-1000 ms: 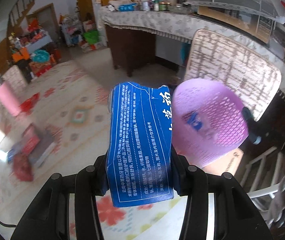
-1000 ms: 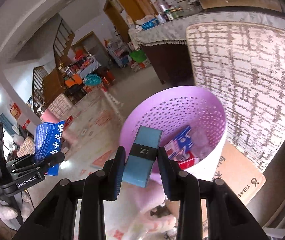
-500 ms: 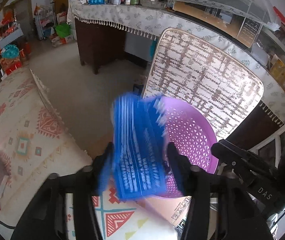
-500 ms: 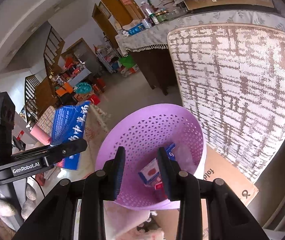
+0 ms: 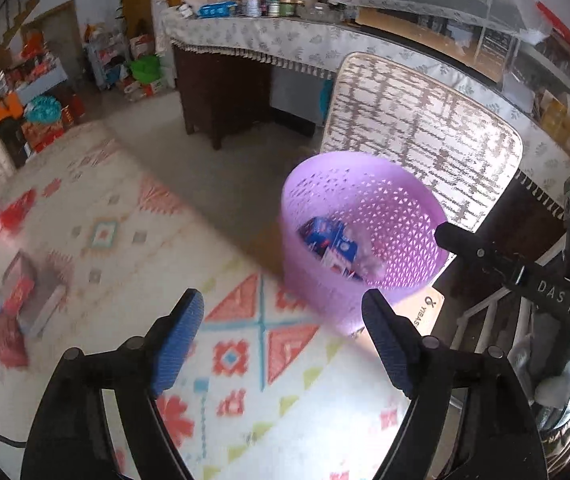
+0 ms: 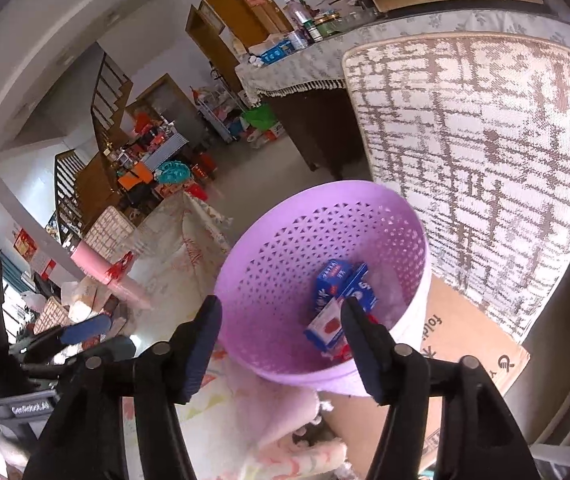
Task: Collect trash
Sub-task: 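Return both tools to the table and grasp the red wrapper with the left tool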
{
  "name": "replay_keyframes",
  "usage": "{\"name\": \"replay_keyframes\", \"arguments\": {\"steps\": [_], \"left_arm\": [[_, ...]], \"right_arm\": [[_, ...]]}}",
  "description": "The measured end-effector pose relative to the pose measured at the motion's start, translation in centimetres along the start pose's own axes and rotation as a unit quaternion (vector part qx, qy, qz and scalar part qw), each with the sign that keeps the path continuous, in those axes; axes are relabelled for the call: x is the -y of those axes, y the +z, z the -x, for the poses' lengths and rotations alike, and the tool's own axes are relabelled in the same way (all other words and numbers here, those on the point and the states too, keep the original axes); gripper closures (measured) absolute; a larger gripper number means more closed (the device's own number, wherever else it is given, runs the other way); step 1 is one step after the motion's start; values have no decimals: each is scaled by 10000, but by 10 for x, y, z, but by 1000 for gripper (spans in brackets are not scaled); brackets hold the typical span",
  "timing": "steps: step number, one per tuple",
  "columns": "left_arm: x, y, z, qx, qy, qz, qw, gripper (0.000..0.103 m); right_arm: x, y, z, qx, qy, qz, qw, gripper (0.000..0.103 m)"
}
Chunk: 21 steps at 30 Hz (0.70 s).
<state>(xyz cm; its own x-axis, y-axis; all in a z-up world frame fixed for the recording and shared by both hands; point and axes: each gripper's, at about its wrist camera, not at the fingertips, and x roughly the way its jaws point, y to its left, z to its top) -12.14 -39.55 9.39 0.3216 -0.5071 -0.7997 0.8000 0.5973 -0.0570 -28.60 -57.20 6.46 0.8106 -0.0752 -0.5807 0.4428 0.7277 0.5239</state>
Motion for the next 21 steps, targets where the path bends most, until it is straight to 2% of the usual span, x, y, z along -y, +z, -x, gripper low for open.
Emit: {"name": "replay_keyframes", "arguments": {"steps": [2, 8, 14, 18, 21], "left_arm": [[-9, -9, 6, 0, 26, 123, 9999, 23], [-50, -45, 27, -91, 486, 506, 9975, 23], [-113, -81, 50, -39, 840, 1096, 9904, 23], [-164, -107, 65, 92, 1267, 1561, 9795, 23], [-201, -121, 77, 291, 1567, 2033, 9661, 23]], "right_arm": [[-11, -8, -1, -50, 76, 50, 9999, 31], [-56, -40, -24, -421, 297, 332, 9981, 30], [-102, -76, -56, -800, 533, 548, 9939, 29], [-125, -92, -76, -948, 637, 668, 9912, 29], [-143, -99, -90, -997, 710, 767, 9895, 29]]}}
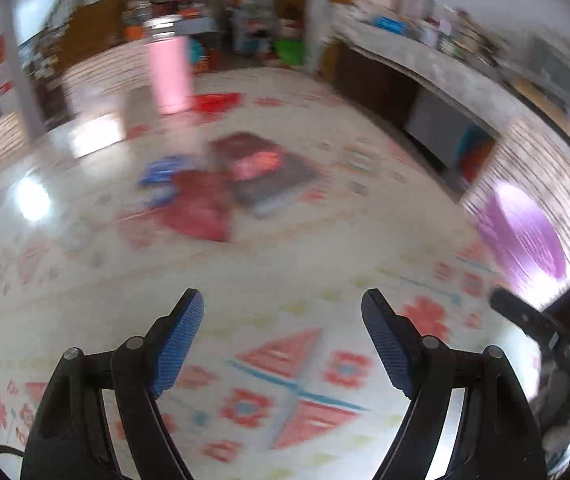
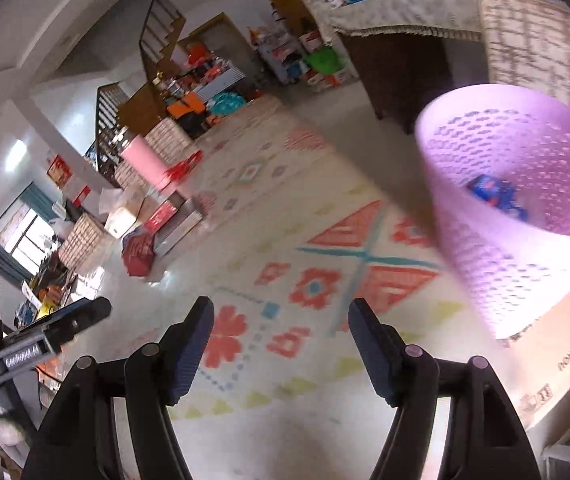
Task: Collect trash
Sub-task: 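Return both tools to the table and grasp the red wrapper with the left tool, then grasp the red SHUANGXI cigarette box with the right tool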
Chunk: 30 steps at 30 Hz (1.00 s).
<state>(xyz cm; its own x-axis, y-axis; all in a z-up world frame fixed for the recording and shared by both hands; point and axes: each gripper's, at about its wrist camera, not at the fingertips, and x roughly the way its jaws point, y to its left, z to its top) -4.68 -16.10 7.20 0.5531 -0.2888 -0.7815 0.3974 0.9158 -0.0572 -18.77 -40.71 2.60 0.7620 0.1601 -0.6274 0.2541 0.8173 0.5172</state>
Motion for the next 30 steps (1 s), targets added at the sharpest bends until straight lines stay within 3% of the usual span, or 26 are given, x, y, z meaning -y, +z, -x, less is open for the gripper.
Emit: {"name": "replay_keyframes", "arguments": {"steps": [6, 9, 21, 24, 26, 27, 28, 30], "left_arm": [[-59, 8, -13, -57, 165, 569, 9982, 23], [-68, 15, -27, -134, 251, 514, 9983, 23], [-55, 66, -101, -433, 840, -90, 9955, 23], [-54, 71, -118, -665, 693, -109, 9953, 23], [-55, 71, -123, -752, 623, -44, 9952, 38], [-56, 70, -123, -773, 506, 42, 9957, 55], [-58, 68, -120, -787, 431, 135, 9959, 63], [-60, 63, -110, -756, 431, 221, 9960, 66]], "right_arm": [[-26, 1, -19, 36, 37, 314, 9995, 28], [-30, 0, -22, 41, -8, 416, 9991, 24], [-30, 1, -29, -55, 57, 426, 9991, 19], [-31, 2, -31, -54, 97, 417, 9991, 19], [-31, 3, -31, -75, 107, 432, 9990, 19], [-31, 2, -31, -84, 108, 437, 9990, 19], [-30, 1, -30, -96, 107, 441, 9989, 19], [-30, 1, -30, -117, 99, 435, 9989, 19]]}}
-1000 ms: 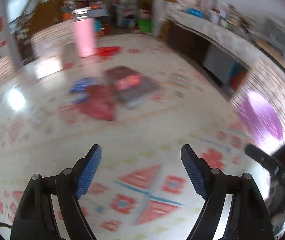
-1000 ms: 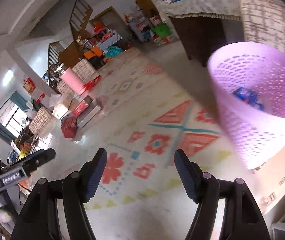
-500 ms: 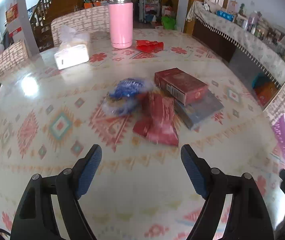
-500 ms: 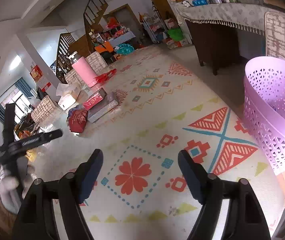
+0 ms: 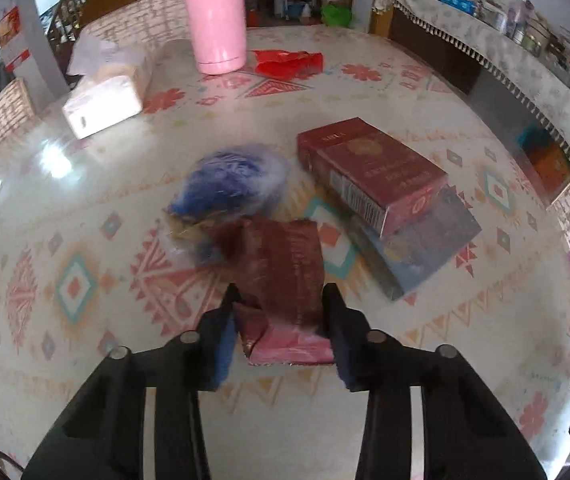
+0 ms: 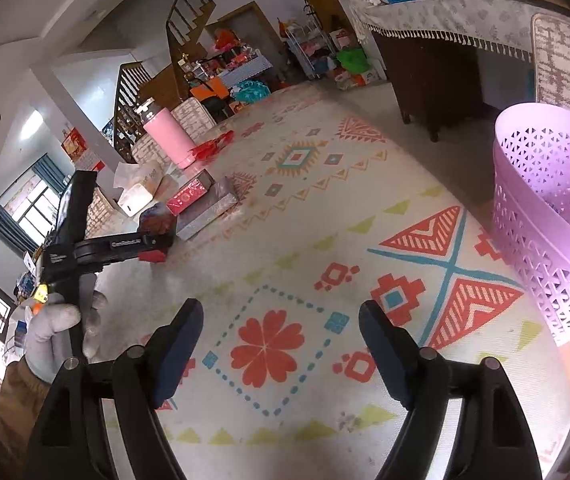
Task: Collect trash
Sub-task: 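Grasp the red SHUANGXI cigarette box with the right tool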
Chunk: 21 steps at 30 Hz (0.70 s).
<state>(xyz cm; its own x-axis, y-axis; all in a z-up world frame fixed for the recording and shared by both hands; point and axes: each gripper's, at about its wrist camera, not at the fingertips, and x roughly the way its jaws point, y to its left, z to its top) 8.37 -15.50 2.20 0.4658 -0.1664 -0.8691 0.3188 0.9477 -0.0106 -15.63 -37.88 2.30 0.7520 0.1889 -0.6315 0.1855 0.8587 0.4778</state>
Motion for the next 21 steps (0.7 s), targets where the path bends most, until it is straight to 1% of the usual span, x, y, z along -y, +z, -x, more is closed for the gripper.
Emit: {"name": "replay_keyframes", "arguments": {"steps": [5, 6, 9, 12, 17, 19, 21], "left_arm": [[-14, -27, 25, 75, -261, 280, 9992, 66], [-19, -35, 30, 101, -369, 368, 9986, 66], [-30, -49, 36, 168, -556, 536, 9969, 66], [-37, -56, 37, 244, -598, 593, 9961, 66], [-53, -58, 36, 223, -971, 828, 9916, 66], [-57, -60, 38, 264, -1048, 868, 9903, 66], [-61, -62, 37, 242, -1125, 915, 9891, 66]], "right_arm": [[0, 0, -2, 0, -37, -8, 10000, 19], [-1, 0, -2, -9, -47, 3, 10000, 19], [-3, 0, -5, -50, -103, 44, 9999, 19], [-5, 0, -8, -92, -179, 59, 9998, 19], [-8, 1, -11, -71, -431, 62, 9990, 19], [-13, 2, -14, -174, -559, 187, 9981, 19], [-21, 8, -20, -298, -587, 333, 9973, 19]]}}
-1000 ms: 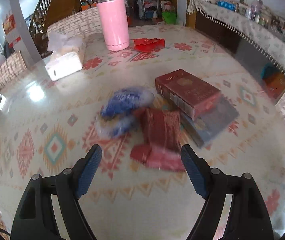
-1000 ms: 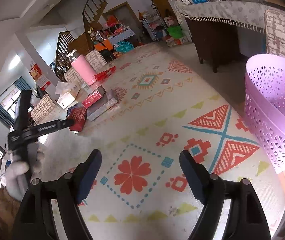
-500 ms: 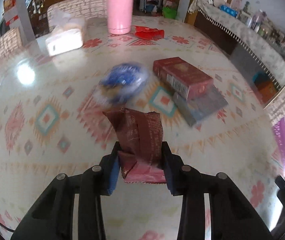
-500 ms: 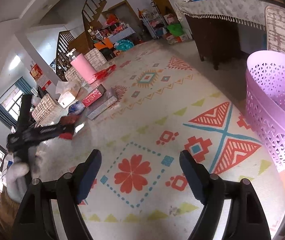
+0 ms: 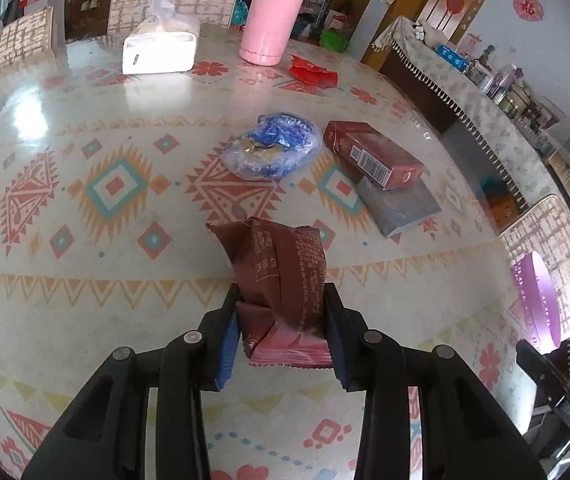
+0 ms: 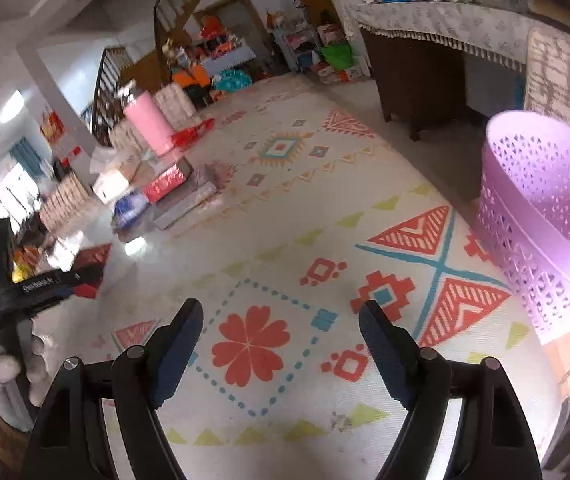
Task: Collect trash
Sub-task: 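Grasp the red SHUANGXI cigarette box with the right tool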
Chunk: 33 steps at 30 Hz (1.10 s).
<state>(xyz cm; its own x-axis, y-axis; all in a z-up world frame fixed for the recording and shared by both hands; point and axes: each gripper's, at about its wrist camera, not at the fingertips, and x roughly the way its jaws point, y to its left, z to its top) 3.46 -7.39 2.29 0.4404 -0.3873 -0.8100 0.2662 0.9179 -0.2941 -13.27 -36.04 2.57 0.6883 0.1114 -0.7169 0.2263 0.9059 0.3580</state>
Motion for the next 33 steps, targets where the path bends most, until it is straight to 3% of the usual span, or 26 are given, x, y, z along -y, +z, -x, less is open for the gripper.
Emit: {"name": "replay_keyframes", "arguments": {"steps": [6, 11, 17, 22, 29, 30, 31, 32, 33], "left_arm": [[-16, 0, 1, -47, -259, 300, 9992, 66], [-17, 2, 2, -66, -404, 353, 9985, 66], [-14, 2, -3, -205, -527, 349, 9978, 66], [-13, 1, -4, -255, -580, 359, 9973, 66], [-16, 1, -4, -298, -647, 446, 9965, 66], [-16, 1, -4, -298, -652, 455, 9964, 66], [-17, 1, -4, -301, -659, 461, 9963, 65], [-17, 1, -4, -305, -672, 470, 9962, 64], [-17, 2, -4, -308, -684, 471, 9961, 63]], "right_arm": [[-51, 46, -20, -133, 79, 500, 9986, 10], [-100, 83, -67, -414, -31, 1027, 9938, 10], [-153, 123, -133, -627, -588, 1830, 9794, 10], [-165, 145, -176, -911, -901, 1914, 9731, 9], [-165, 140, -205, -1154, -1049, 1789, 9714, 10], [-166, 139, -206, -1150, -1071, 1796, 9711, 11], [-166, 137, -203, -1073, -1144, 1829, 9705, 21], [-167, 137, -201, -1064, -1141, 1833, 9706, 42], [-166, 136, -197, -1083, -1080, 1792, 9718, 43]]}}
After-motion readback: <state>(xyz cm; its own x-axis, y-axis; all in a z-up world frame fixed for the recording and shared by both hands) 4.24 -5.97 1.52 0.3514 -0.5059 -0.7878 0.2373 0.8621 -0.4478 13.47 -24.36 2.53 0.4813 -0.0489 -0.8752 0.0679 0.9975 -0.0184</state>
